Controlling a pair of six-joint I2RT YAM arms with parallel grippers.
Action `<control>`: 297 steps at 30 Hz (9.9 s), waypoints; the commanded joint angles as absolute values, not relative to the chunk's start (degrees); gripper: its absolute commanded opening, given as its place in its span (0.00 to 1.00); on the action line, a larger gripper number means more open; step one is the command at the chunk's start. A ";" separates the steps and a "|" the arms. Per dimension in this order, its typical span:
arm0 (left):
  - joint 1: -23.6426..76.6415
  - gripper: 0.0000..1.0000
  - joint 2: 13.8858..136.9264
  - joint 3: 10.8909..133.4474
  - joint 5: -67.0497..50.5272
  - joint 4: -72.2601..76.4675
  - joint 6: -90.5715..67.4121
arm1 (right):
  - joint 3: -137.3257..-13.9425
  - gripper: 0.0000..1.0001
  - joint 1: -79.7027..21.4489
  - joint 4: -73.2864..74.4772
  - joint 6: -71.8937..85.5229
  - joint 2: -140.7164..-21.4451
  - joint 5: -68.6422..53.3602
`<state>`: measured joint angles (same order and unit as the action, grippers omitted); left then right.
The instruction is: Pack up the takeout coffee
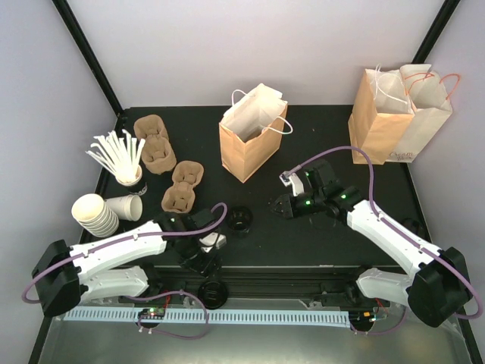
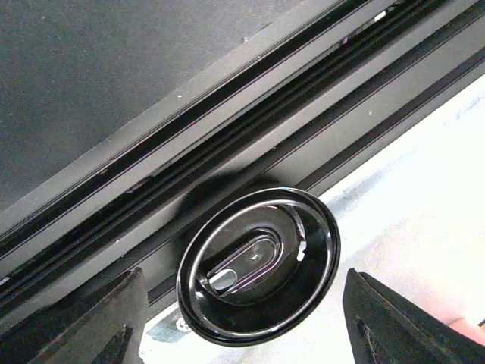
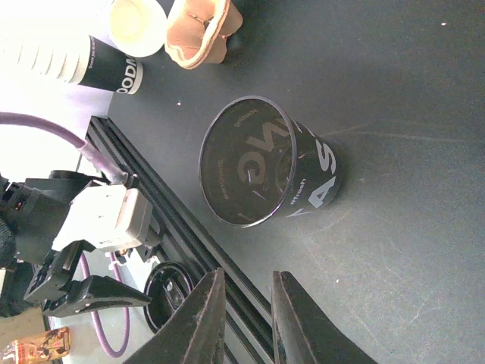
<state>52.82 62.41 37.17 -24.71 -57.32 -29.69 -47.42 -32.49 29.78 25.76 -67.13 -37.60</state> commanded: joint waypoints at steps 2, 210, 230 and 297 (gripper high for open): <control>55.33 0.69 64.03 40.41 -21.46 -62.37 -25.28 | -46.57 0.21 -32.78 29.12 24.80 -66.10 -37.49; 31.25 0.38 63.09 34.97 -72.56 28.93 -72.43 | -34.43 0.78 -51.84 -21.38 -0.60 -48.54 -28.95; 30.81 0.28 62.94 35.16 -72.17 22.71 -68.63 | -32.96 0.75 -51.84 -18.62 -0.02 -45.84 -26.95; 36.63 0.85 43.33 40.87 -16.50 -33.53 -27.20 | -43.22 0.93 -70.05 60.74 67.23 -75.67 -9.47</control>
